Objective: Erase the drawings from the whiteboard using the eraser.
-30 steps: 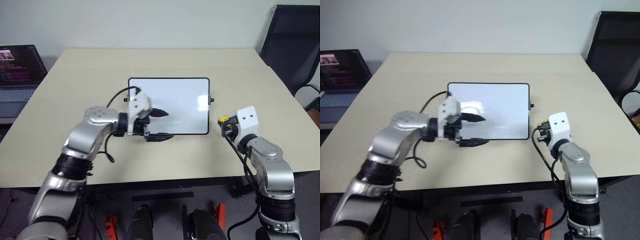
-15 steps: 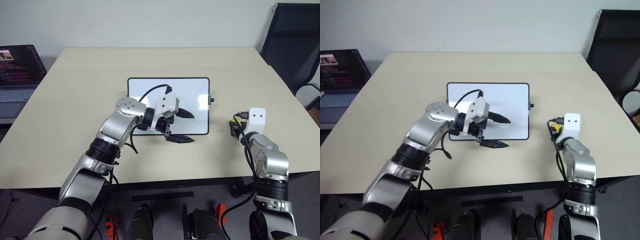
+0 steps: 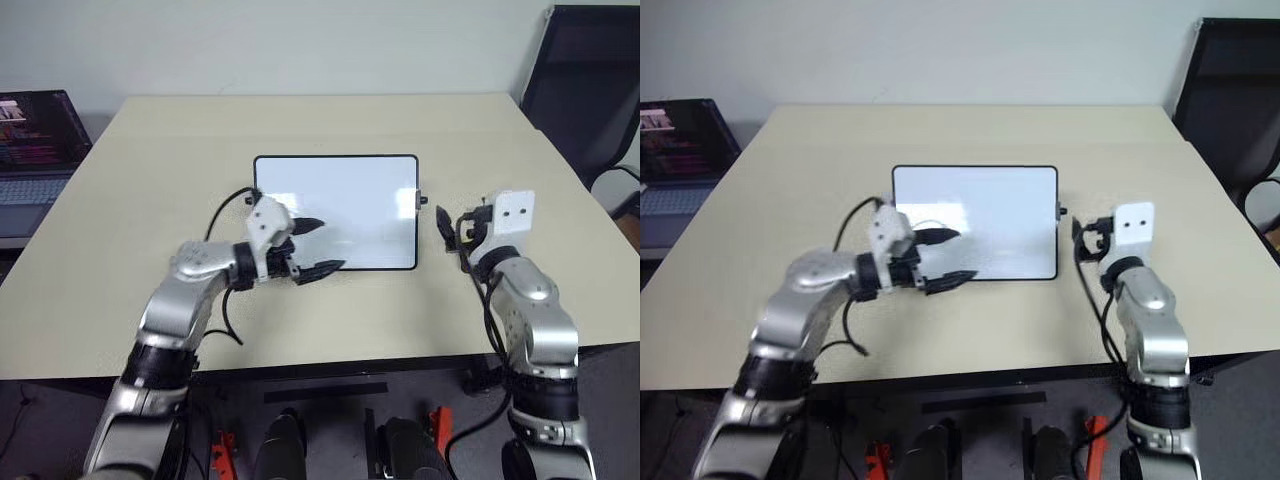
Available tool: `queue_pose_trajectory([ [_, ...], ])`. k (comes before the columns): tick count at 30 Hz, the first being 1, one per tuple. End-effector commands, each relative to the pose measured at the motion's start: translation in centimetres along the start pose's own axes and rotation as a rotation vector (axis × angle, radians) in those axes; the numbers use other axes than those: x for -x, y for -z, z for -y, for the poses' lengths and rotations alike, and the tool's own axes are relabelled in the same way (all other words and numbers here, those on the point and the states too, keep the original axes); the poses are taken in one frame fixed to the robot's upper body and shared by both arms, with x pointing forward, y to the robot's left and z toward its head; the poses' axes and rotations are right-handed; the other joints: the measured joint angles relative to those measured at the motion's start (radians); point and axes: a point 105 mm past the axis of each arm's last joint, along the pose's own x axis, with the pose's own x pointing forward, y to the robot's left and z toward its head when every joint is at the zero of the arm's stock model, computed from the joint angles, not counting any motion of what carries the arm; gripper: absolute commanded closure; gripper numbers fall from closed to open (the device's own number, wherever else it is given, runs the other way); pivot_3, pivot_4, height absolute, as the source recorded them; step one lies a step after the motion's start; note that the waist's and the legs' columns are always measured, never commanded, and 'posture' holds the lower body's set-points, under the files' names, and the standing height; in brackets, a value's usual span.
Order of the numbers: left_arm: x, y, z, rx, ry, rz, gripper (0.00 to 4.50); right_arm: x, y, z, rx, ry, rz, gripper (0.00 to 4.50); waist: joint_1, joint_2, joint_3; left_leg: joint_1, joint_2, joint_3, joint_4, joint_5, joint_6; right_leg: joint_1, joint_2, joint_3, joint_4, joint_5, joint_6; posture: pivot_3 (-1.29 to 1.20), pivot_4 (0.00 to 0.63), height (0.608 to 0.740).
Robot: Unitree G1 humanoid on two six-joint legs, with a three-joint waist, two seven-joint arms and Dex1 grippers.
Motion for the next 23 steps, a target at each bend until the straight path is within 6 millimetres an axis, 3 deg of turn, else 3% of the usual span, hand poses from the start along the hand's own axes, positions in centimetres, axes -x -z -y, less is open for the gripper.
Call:
queue_pose_trajectory([
  [1, 3.2, -1.8, -1.3, 0.022, -0.287, 0.098, 0.0, 1.5, -0.5, -1.9, 0.019, -0.075, 0.104, 0.04, 0.001, -0.001, -0.001, 0.0, 0.0, 0.0, 0.0, 0.0, 0.0, 0.001, 0.0, 0.0, 0.0, 0.0, 0.0, 0.0, 0.15, 0.74],
  [6, 6.5, 0.0, -0.2, 0.063, -0.437, 0.03, 0.0, 2.9, 1.2, -1.4, -0.046, -0.142, 0.116, 0.04, 0.001, -0.001, -0.001, 0.004, 0.0, 0.0, 0.002, 0.0, 0.0, 0.004, -0.001, 0.0, 0.0, -0.002, -0.006, 0.0, 0.15, 0.74],
  [12, 12.6, 2.5, -2.4, 0.001, -0.924, -0.053, 0.0, 3.2, 3.4, 1.0, -0.065, -0.12, 0.076, 0.04, 0.002, -0.002, -0.001, 0.007, 0.0, 0.0, 0.004, 0.0, 0.0, 0.007, -0.001, 0.0, -0.001, -0.001, -0.007, 0.0, 0.15, 0.74],
  [18, 12.4, 4.8, -1.5, 0.019, -0.981, -0.11, 0.0, 2.5, 4.2, 3.2, -0.039, -0.06, 0.026, 0.04, 0.004, -0.002, -0.001, 0.006, 0.0, 0.0, 0.003, 0.0, 0.0, 0.006, -0.001, 0.0, -0.001, -0.001, -0.007, 0.0, 0.15, 0.74],
  [23, 10.8, 4.8, -1.5, 0.025, -0.977, -0.078, 0.0, 3.1, 6.2, 5.7, -0.041, 0.036, -0.074, 0.04, 0.008, -0.003, -0.002, 0.004, 0.0, 0.001, 0.003, 0.0, 0.0, 0.006, -0.001, 0.0, -0.003, -0.001, -0.007, 0.0, 0.15, 0.74],
])
